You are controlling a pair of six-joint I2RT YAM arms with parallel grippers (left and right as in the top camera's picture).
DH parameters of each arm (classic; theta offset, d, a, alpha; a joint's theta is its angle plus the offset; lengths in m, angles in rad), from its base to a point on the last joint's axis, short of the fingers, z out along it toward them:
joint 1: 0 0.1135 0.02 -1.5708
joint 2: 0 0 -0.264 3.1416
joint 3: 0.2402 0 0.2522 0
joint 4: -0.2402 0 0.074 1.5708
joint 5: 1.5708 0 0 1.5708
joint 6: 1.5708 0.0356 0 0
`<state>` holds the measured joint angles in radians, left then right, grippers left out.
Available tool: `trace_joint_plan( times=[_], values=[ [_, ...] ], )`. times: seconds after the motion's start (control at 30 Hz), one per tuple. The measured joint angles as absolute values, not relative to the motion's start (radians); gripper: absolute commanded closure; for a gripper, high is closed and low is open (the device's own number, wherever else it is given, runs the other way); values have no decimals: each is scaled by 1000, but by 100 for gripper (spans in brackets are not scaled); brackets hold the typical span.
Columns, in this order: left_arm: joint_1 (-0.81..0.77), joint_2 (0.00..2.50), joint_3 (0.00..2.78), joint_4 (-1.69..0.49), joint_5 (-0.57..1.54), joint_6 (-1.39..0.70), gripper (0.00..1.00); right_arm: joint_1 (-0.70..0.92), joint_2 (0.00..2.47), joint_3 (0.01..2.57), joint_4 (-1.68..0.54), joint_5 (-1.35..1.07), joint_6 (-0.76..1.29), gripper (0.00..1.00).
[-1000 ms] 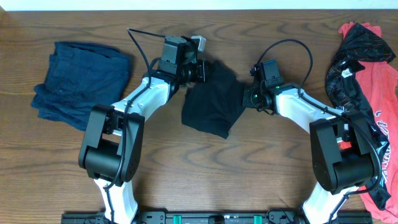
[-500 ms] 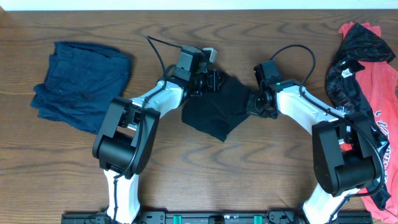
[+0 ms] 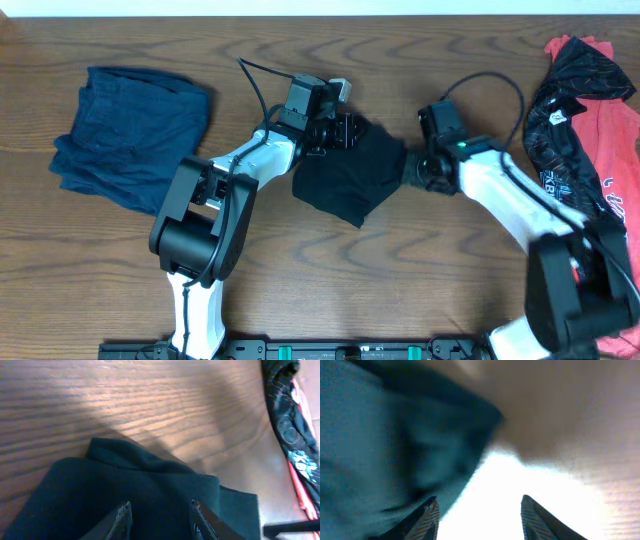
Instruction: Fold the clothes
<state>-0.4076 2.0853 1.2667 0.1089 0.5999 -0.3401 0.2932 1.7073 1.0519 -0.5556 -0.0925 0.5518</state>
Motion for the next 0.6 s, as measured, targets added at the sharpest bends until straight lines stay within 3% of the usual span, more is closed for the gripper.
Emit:
trace_joint_plan(
  times=[0.3, 0.43, 0.5, 0.6],
  values=[
    [-407, 2000, 1267, -6, 617, -306, 60, 277, 1708, 1055, -429, -198, 510, 54],
    [-407, 1961, 1267, -57, 606, -291, 60, 277, 1782, 1055, -355, -223, 503, 60],
    [-407, 1960, 1267, -102, 601, -288, 60, 277, 1816, 1055, -315, -244, 491, 69],
    [-407, 1961, 1267, -162, 596, -287, 60, 277, 1848, 1055, -284, -269, 482, 97]
  ],
)
